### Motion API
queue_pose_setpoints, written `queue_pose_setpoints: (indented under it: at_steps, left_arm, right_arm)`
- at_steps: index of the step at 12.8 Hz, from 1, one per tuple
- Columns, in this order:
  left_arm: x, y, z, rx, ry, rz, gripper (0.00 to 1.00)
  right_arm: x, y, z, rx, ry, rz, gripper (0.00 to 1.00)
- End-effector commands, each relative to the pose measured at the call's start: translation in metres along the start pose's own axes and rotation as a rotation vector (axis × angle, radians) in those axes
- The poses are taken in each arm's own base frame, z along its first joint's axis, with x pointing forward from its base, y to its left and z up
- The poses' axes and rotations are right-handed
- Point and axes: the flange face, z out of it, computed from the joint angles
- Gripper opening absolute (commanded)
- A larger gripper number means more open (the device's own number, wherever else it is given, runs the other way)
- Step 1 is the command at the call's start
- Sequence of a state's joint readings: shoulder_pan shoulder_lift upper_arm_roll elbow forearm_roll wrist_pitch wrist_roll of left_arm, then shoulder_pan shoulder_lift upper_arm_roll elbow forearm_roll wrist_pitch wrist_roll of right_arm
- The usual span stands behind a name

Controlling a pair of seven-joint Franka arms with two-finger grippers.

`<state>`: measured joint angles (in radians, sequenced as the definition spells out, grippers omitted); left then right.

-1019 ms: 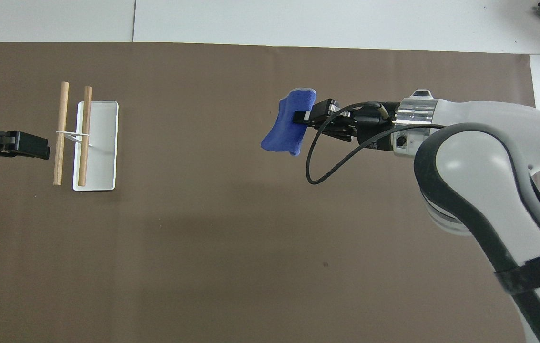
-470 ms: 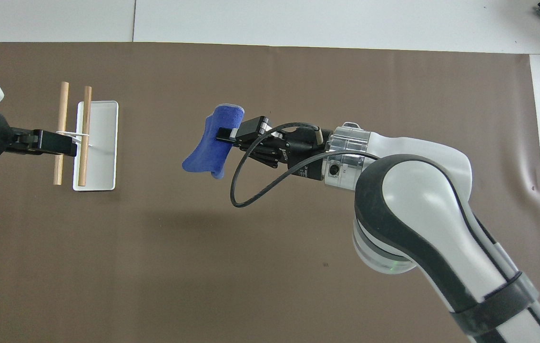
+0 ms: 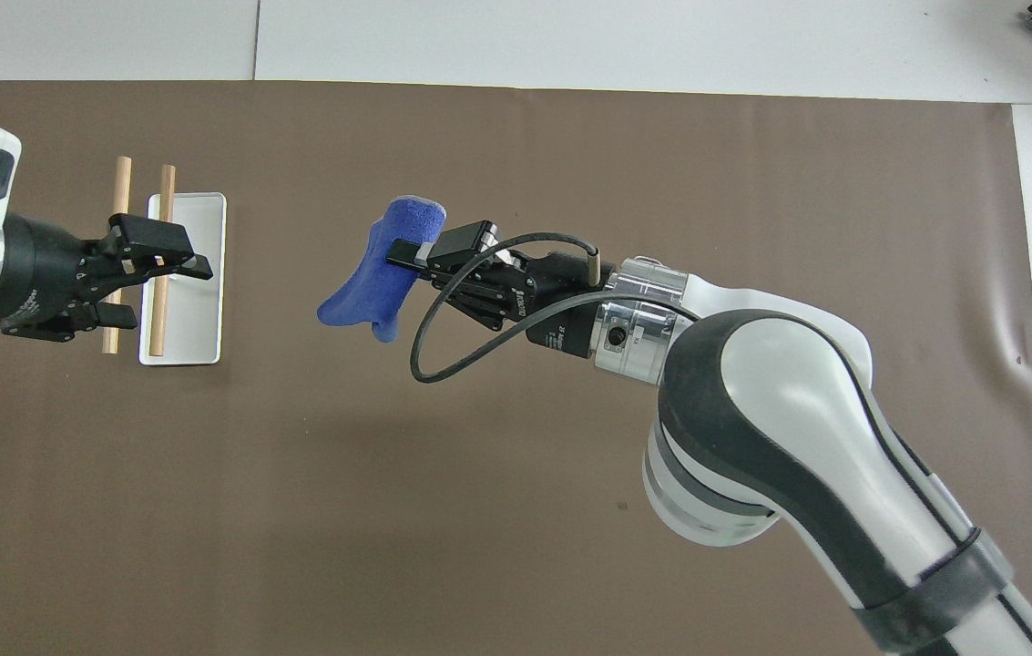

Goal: Right arm passes towel to left arm to hang
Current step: 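Carry the towel with the right gripper while the left gripper reaches it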

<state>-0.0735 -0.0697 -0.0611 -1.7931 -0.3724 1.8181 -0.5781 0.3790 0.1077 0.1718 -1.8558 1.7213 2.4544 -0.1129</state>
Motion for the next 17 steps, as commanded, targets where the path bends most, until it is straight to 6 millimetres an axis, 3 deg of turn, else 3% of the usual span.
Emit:
queue_pose_setpoints:
  at_steps: [1,6,10,13,17]
  left_arm:
    - [-0.014,0.002,0.009,-0.086,-0.03,-0.274,1.0]
    - [-0.041,0.04,0.025,-0.171,-0.05,-0.7,1.0]
    - [-0.048,0.054,0.031,-0.21,-0.052,-0.931,1.0]
    - [-0.06,0.065,0.047,-0.254,-0.047,-1.044,1.0]
    - [-0.072,0.072,0.057,-0.267,-0.051,-1.068,1.0]
  right_arm:
    - [-0.002,-0.001,-0.006,0.011,0.023,0.007,0.0]
    - [-0.007,0.001,-0.002,0.0,0.022,-0.001,0.0]
    - [-0.008,0.0,-0.001,0.001,0.019,-0.002,0.0]
    - [-0.008,0.0,-0.002,-0.001,0.019,-0.006,0.0]
    - [-0.007,0.001,-0.001,-0.002,0.019,-0.003,0.0]
